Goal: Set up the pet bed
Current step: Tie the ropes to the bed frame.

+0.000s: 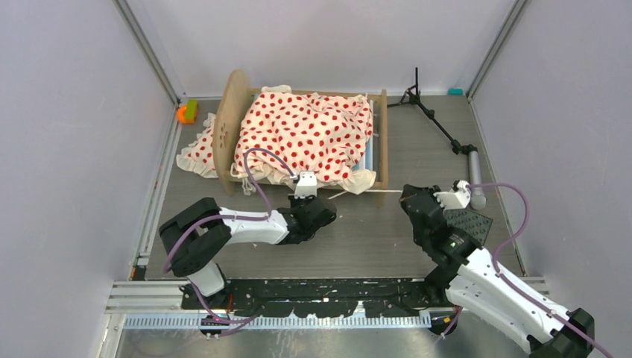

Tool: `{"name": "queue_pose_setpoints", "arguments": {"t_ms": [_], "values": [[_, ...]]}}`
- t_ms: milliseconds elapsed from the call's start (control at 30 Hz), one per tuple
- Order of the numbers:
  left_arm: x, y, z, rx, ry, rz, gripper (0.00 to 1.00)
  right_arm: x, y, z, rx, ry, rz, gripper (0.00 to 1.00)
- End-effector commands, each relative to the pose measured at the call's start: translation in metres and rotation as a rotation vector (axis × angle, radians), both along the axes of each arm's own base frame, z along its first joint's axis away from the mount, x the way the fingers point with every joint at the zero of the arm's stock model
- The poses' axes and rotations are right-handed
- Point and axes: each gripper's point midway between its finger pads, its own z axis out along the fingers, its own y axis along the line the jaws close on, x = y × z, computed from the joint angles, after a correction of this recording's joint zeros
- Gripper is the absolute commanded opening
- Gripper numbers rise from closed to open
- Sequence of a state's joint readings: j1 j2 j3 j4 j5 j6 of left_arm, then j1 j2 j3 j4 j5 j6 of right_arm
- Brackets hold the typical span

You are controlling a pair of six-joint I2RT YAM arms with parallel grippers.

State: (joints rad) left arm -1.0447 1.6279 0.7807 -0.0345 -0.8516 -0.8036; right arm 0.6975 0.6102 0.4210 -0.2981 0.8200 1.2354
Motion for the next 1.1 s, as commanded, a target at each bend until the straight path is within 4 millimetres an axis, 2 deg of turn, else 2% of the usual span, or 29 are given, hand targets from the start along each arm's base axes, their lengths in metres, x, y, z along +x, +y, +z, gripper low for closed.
{"name": "queue_pose_setpoints", "arguments": {"t_ms": [0,233,467,600,633,700,767,900,967,1067], "values": [[0.017,0.013,0.007,0.034,-0.077,0.089,0.0,0.016,-0.018,0.018,-0.137,0.018,-0.022,0.0],[0.024,0.028,0.002,0.068,-0.078,0.141,0.0,0.033,-0.03,0.034,-0.171,0.022,-0.04,0.0],[0.02,0.053,-0.005,0.092,-0.063,0.196,0.0,0.033,-0.042,0.039,-0.181,0.029,-0.068,0.0],[0.018,0.055,-0.006,0.08,-0.059,0.188,0.0,0.033,-0.04,0.037,-0.177,0.036,-0.054,0.0],[0.018,0.053,-0.005,0.078,-0.054,0.17,0.0,0.034,-0.036,0.036,-0.179,0.043,-0.031,0.06],[0.016,0.046,-0.004,0.063,-0.038,0.12,0.03,0.035,-0.029,0.034,-0.191,0.058,0.014,0.26],[0.012,0.037,0.003,0.011,-0.044,0.073,0.07,0.034,-0.025,0.035,-0.205,0.067,0.047,0.38],[-0.004,0.04,0.021,-0.058,-0.045,0.001,0.09,0.032,-0.02,0.055,-0.276,0.063,0.122,0.51],[-0.013,0.044,0.033,-0.093,-0.038,-0.029,0.1,0.034,-0.015,0.069,-0.323,0.067,0.176,0.54],[-0.026,0.049,0.055,-0.147,-0.036,-0.086,0.12,0.044,0.018,0.091,-0.356,0.039,0.359,0.56]]}}
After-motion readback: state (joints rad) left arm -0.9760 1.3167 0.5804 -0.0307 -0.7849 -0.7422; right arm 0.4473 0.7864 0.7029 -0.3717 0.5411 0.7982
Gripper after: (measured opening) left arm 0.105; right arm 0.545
